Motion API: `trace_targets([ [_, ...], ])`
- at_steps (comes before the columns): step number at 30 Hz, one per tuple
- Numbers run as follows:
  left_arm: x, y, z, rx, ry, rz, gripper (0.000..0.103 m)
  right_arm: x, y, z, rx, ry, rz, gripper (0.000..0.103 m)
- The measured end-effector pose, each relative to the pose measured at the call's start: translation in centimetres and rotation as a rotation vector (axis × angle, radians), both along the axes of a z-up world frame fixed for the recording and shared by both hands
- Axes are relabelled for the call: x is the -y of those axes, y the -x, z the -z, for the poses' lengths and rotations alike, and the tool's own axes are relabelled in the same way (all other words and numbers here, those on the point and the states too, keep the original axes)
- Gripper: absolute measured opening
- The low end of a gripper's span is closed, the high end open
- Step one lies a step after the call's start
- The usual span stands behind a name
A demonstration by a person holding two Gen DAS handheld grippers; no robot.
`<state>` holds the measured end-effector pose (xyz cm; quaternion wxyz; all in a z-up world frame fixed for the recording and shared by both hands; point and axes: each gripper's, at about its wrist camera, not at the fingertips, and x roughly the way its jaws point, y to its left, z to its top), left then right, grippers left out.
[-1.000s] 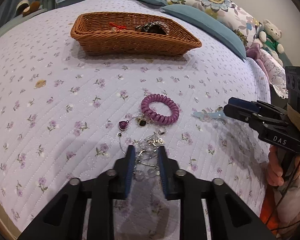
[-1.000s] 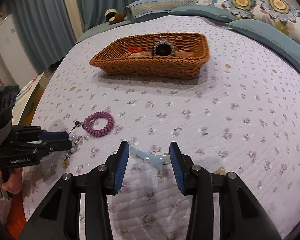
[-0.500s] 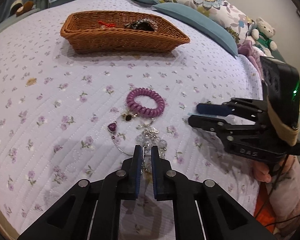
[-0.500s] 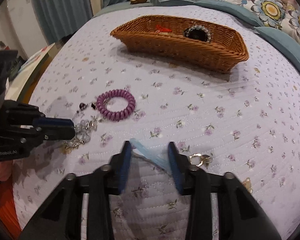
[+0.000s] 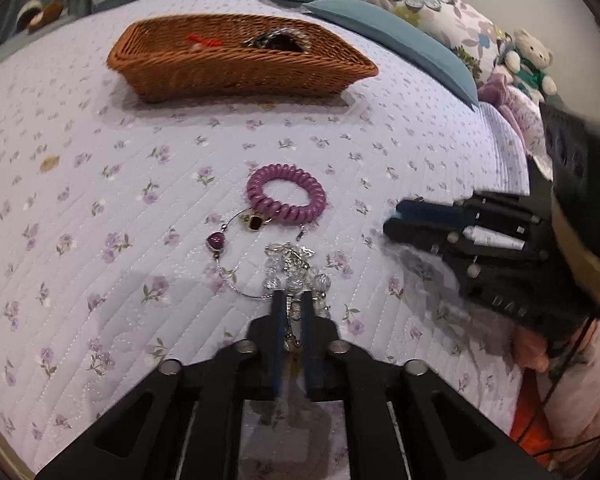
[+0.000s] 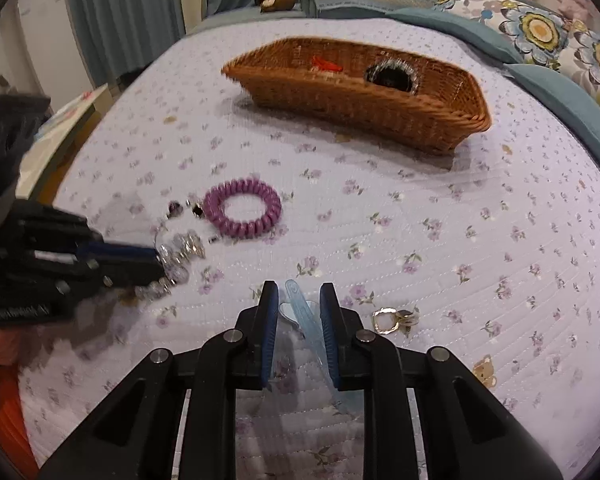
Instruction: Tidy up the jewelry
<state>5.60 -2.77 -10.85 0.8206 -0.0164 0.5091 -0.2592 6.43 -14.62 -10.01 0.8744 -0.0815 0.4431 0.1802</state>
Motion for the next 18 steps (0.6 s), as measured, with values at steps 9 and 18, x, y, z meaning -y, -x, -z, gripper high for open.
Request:
trace_targets([
  [9,-2.7,0.6,-3.0,0.048,0.202,-0.023,0.003,2.8,0.7,-3.7,0.082,-0.209,0.037,0.023],
  [18,-5.6,0.1,-7.6,0.113,0.417,-0.029,0.002,4.0,0.3,-5.4,0.089,-0.278,0.076,0.023],
])
